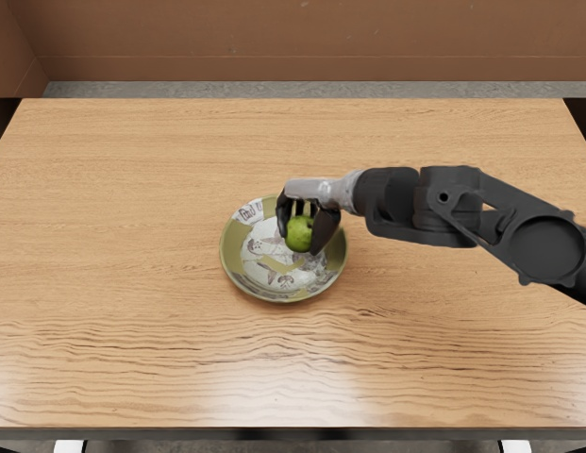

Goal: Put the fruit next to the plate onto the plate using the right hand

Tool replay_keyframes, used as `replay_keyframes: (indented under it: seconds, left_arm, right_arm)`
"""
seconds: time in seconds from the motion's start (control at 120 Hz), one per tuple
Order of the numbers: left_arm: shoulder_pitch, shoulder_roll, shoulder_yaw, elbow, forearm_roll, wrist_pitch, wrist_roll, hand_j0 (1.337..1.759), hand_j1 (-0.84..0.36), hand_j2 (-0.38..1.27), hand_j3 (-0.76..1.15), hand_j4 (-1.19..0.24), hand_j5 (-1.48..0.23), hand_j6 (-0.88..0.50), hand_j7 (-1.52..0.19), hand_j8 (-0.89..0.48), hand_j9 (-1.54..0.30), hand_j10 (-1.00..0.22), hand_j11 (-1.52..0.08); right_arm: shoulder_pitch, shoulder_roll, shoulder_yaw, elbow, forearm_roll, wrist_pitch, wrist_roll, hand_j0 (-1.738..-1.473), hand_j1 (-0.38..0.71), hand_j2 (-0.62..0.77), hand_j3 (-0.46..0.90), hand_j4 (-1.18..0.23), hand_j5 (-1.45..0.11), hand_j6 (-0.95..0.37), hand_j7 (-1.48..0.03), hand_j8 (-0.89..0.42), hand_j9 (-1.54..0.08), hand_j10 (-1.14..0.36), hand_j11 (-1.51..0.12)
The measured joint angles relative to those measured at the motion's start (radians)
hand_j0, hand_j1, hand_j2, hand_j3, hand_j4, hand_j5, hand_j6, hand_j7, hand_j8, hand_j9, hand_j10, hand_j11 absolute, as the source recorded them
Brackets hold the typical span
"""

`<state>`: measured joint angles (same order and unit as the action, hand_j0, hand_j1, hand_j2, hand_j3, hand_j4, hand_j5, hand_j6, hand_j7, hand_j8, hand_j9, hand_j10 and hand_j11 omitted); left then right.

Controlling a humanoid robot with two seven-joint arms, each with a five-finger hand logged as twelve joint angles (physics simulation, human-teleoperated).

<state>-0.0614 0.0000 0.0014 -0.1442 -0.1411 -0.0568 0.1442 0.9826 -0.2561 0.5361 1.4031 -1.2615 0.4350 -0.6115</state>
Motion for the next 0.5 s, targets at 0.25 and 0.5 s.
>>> replay_keyframes:
  seconds: [0.25,0.5]
  left_arm:
    - [0.000,0.000,0.000,0.000,0.000,0.000,0.000,1.658,0.33,0.00,0.00,-0.02,-0.03,-0.02,-0.03,-0.02,-0.03,-0.02,-0.03]
    - [0.000,0.000,0.000,0.000,0.000,0.000,0.000,1.658,0.33,0.00,0.00,-0.02,-0.03,-0.02,-0.03,-0.02,-0.03,-0.02,-0.03]
  right_arm:
    - [0.000,0.035,-0.009,-0.031,-0.010,0.000,0.000,-1.649,0.27,0.12,0.00,-0.69,-1.08,-0.36,-0.98,-0.27,-1.07,-0.49,-1.07]
    - [-0.001,0.040,-0.008,-0.039,-0.009,-0.003,0.000,-1.652,0.18,0.05,0.00,-0.56,-0.84,-0.39,-0.78,-0.33,-0.84,-0.48,-0.83]
